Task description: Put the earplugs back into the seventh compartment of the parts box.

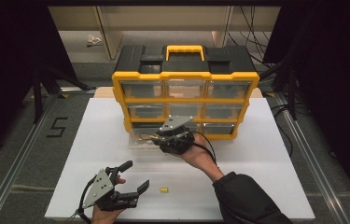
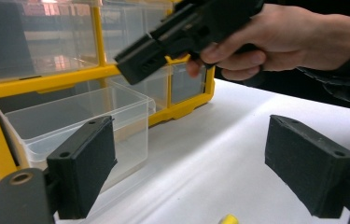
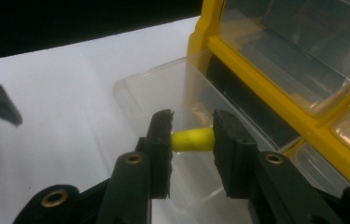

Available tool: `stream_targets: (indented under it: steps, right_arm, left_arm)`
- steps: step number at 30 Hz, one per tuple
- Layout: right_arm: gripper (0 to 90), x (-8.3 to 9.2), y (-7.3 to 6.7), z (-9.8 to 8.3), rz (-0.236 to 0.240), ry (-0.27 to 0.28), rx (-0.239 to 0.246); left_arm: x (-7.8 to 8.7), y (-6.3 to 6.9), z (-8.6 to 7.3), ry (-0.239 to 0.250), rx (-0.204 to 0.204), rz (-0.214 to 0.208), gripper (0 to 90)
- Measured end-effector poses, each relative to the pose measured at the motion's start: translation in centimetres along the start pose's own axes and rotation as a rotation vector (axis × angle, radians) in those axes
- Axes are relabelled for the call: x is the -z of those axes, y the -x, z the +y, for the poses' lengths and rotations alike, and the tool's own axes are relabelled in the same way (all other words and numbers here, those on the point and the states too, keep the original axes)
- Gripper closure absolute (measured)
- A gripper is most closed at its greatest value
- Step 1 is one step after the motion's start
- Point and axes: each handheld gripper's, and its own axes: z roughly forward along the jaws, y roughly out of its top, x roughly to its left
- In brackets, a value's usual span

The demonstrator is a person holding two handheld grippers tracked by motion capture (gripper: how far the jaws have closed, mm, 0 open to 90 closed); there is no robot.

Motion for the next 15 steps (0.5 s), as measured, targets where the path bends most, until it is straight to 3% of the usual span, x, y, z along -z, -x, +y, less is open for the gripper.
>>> stream_targets:
  steps: [11,15]
  right_arm:
    - [66.4,-1.6,0.5,0.9,-0.024,-0.02,-0.017]
    - [55.0,-1.8,0.9,0.7,-0.04,-0.019,-0.047]
  left_arm:
    - [-0.2,-0.1,0.0,0.011,0.019,-0.003,16.0]
    - [-0.1,-0.2,0.0,0.014,0.024,-0.002,16.0]
